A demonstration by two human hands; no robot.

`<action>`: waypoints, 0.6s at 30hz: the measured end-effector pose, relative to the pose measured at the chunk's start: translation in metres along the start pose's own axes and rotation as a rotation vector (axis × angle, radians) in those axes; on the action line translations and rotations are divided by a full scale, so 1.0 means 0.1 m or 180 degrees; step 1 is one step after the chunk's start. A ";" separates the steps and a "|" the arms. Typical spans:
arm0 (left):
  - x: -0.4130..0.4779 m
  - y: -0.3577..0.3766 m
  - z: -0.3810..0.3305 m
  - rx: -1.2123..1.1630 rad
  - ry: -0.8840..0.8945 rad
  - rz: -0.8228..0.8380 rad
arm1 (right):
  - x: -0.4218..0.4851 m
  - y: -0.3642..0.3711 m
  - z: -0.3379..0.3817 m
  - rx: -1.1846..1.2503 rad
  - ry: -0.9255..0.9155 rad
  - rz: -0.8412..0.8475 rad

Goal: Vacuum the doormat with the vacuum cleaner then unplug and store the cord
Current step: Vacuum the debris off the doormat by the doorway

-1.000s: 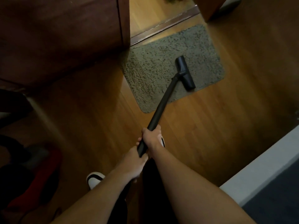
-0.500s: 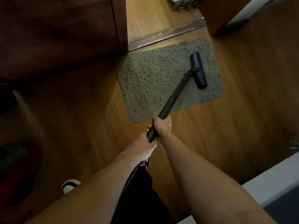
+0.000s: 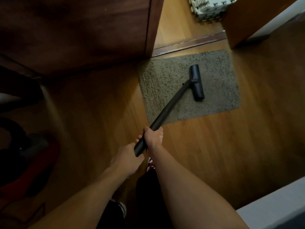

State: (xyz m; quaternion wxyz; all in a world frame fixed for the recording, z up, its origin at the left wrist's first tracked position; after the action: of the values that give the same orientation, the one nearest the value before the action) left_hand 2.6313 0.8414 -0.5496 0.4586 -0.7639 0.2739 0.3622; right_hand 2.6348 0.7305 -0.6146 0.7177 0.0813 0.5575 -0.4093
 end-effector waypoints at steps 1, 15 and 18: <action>-0.05 -0.05 0.14 0.0088 0.0033 -0.0109 | -0.08 0.08 -0.11 0.0022 0.0024 0.0028; -0.63 -0.70 1.91 0.0226 0.0303 -0.0409 | -1.21 0.84 -1.27 0.0019 0.0446 0.0539; -0.68 -0.83 2.19 0.0117 0.0326 -0.0429 | -1.33 0.81 -1.26 -0.1140 0.0153 0.0879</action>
State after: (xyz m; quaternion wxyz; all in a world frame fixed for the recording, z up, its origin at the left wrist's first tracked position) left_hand 2.5875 1.0798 -0.5224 0.4813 -0.7895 0.2515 0.2859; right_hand 2.5914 0.9215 -0.5733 0.7564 0.0378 0.6218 -0.1996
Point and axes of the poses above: each hand's wrist, its own x-axis towards the middle knuckle, its own y-axis out of the palm, z = x × y, the point moved 2 cm from there along x, towards the middle knuckle, and after that the axes turned 10 degrees about -z, right-handed, at the moved point
